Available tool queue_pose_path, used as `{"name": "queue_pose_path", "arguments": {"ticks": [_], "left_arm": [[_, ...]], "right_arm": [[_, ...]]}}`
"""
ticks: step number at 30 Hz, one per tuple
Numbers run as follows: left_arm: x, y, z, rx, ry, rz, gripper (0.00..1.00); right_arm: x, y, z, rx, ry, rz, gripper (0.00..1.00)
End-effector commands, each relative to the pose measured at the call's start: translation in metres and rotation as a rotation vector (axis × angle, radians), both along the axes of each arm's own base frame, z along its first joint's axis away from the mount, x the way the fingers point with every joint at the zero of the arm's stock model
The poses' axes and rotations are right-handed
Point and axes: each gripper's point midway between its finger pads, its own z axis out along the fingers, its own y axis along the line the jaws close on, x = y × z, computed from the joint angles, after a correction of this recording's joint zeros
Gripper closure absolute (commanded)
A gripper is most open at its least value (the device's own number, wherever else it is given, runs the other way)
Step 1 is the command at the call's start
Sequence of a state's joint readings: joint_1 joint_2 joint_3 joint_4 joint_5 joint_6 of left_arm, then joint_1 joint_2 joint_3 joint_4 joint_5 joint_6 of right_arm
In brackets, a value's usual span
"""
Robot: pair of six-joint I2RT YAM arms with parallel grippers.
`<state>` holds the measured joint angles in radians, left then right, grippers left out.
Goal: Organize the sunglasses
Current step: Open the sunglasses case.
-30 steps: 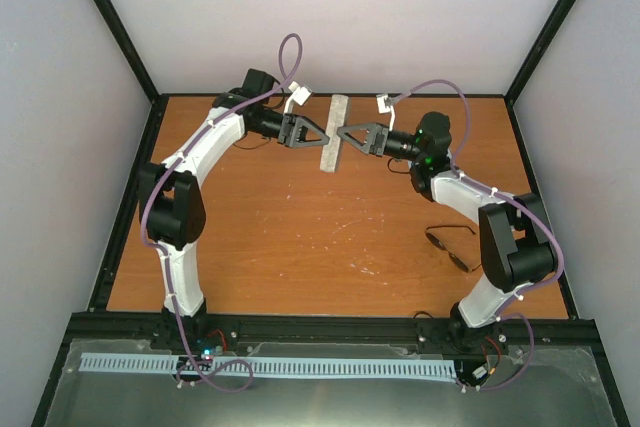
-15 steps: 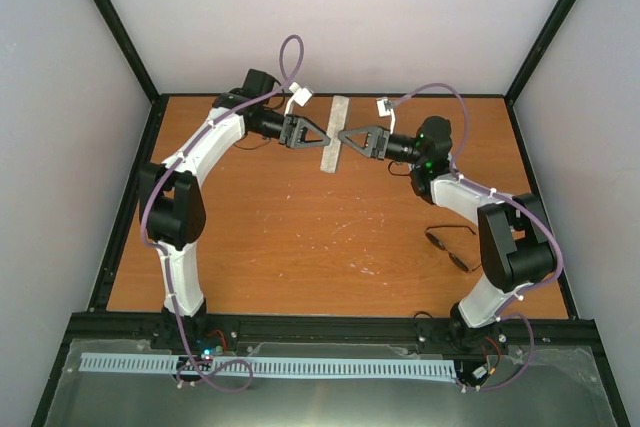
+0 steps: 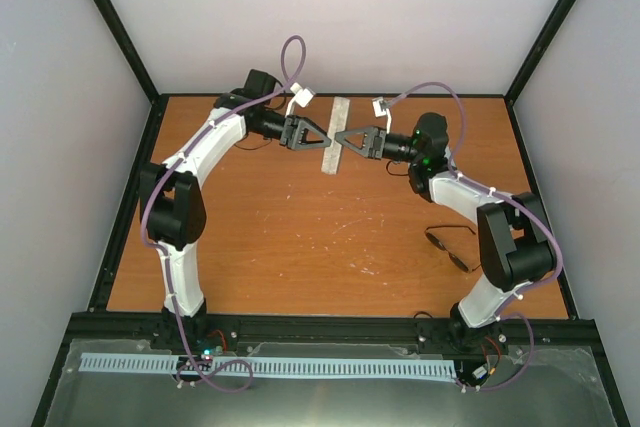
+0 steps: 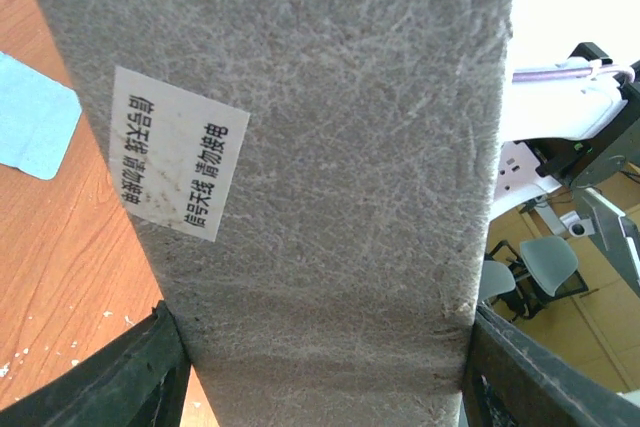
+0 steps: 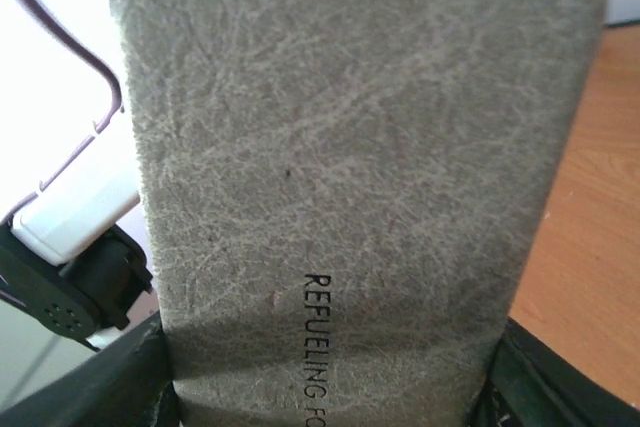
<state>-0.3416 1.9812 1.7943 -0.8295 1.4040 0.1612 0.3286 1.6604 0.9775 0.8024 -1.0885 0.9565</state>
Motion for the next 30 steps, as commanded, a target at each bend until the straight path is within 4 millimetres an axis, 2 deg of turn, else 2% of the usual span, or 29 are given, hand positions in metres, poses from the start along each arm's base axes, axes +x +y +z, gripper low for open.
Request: {"name": "queue_pose_path", "arguments": {"ticks": [1, 2, 3, 4, 5, 6, 7, 11, 16, 24, 28, 30], "left_arm": [[-0.009, -0.003, 0.023, -0.044, -0.073, -0.028, 0.93], [-0.009, -0.003, 0.023, -0.043, -0.075, -0.027, 0.93], [-0.008, -0.003, 0.022, -0.035, -0.076, -0.022, 0.86], [-0.007, -0.002, 0.02, -0.019, -0.078, -0.01, 0.68], [-0.004, -0.002, 0.017, 0.002, -0.084, 0.006, 0.32], [-0.003, -0.002, 0.014, 0.031, -0.095, 0.025, 0.05], [0.001, 0.0, 0.009, 0.075, -0.116, 0.057, 0.01], [0.01, 0.007, 0.001, 0.158, -0.208, 0.161, 0.0], [0.019, 0.009, -0.009, 0.228, -0.221, 0.243, 0.0], [0.018, 0.001, -0.029, 0.276, -0.218, 0.233, 0.0], [0.021, 0.001, -0.039, 0.308, -0.228, 0.242, 0.0], [0.025, 0.002, -0.047, 0.335, -0.235, 0.253, 0.0]], "right_arm": [[0.001, 0.006, 0.009, 0.01, -0.056, 0.016, 0.47], [0.002, 0.006, 0.009, 0.01, -0.057, 0.014, 0.54], [0.001, 0.006, 0.009, 0.01, -0.059, 0.012, 0.59], [0.002, 0.005, 0.009, 0.009, -0.06, 0.008, 0.62], [0.002, 0.005, 0.007, 0.003, -0.057, 0.003, 0.65], [0.002, 0.004, 0.006, -0.005, -0.056, -0.009, 0.66], [0.004, 0.003, 0.005, -0.02, -0.056, -0.028, 0.67], [0.007, -0.002, 0.008, -0.067, -0.095, -0.092, 0.69], [0.006, -0.002, 0.013, -0.083, -0.111, -0.088, 0.7], [0.0, -0.001, 0.017, -0.068, -0.112, -0.06, 0.71], [-0.005, -0.001, 0.021, -0.067, -0.118, -0.036, 0.73], [-0.008, -0.001, 0.023, -0.069, -0.119, -0.026, 0.78]]}}
